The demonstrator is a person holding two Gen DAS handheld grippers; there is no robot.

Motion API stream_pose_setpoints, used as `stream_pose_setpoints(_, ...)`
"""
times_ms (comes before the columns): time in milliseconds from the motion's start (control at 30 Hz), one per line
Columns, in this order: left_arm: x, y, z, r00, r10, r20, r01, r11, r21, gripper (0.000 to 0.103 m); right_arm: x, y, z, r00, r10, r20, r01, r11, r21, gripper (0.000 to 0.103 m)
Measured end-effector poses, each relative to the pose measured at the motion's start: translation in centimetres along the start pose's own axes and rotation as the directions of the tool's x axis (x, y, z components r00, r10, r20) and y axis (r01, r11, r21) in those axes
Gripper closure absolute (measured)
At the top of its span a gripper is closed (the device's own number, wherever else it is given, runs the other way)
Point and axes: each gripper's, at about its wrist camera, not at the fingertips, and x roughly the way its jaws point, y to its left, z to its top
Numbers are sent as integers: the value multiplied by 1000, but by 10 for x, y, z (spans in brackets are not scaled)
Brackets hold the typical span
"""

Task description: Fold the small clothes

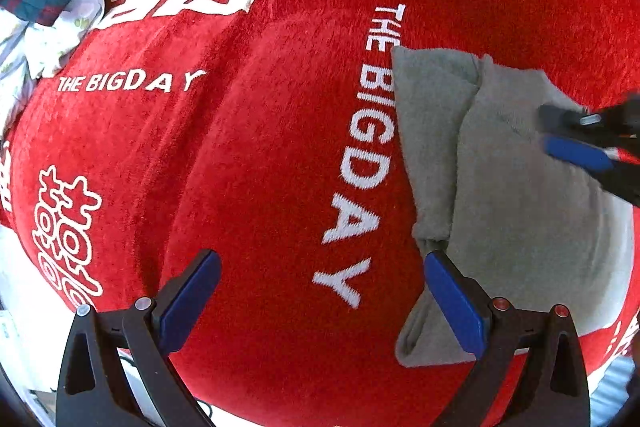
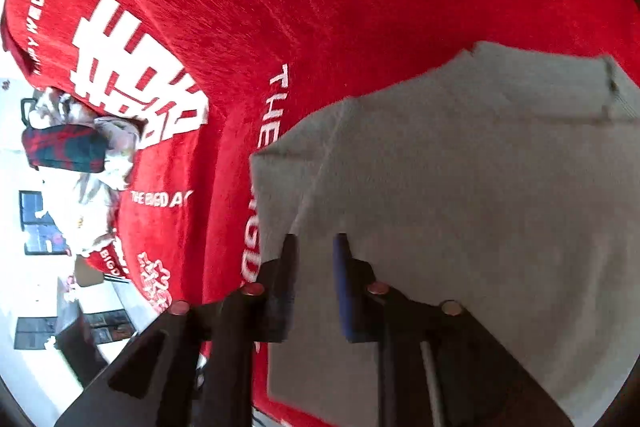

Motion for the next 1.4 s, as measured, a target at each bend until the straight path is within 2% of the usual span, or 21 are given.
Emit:
stream_pose_setpoints(133,6,1,6,1000,18,-11,-18,1000,-12,1,36,7,9,999,-5,-44,4,1000,-15,84)
stream_pose_setpoints(200,9,3,7,999,25,-23,-25,999,-26,1,36,19,8,998,-16,-56,12,997,-75,84)
stream_pose_setpoints(267,11,4,8,999,41,-34,-42,999,-31,1,34,27,2,994,29,-105,-42,991,-126,84)
stream_pose_setpoints(367,12,2,10,997,58,-44,-60,998,-25,1,20,28,-8,992,32,-120,-52,984,-168,84)
stream_pose_setpoints(500,10,-6,14,996,76,-53,-77,997,-9,1,-8,0,-18,990,91,-108,-99,993,-70,83)
stream_pose_setpoints(633,5,-20,20,994,91,-55,-89,996,22,1,-34,-36,-33,988,123,-93,-120,992,38,62)
stream_pose_setpoints(667,5,-24,21,994,93,-56,-92,995,31,1,-40,-46,-39,987,132,-88,-127,990,66,60)
stream_pose_setpoints(900,6,-52,21,992,115,-58,-109,989,96,1,-61,-91,-73,980,184,-73,-168,969,184,60)
stream_pose_setpoints(1033,14,-63,17,992,112,-62,-103,986,133,1,-66,-104,-95,977,205,-50,-188,952,240,50)
stream_pose_setpoints(1133,21,-67,15,992,100,-81,-86,983,162,1,-69,-110,-112,977,212,-18,-199,941,275,50)
stream_pose_setpoints(1400,31,-71,15,993,73,-92,-45,959,281,1,-63,-108,-167,960,267,85,-277,861,426,50)
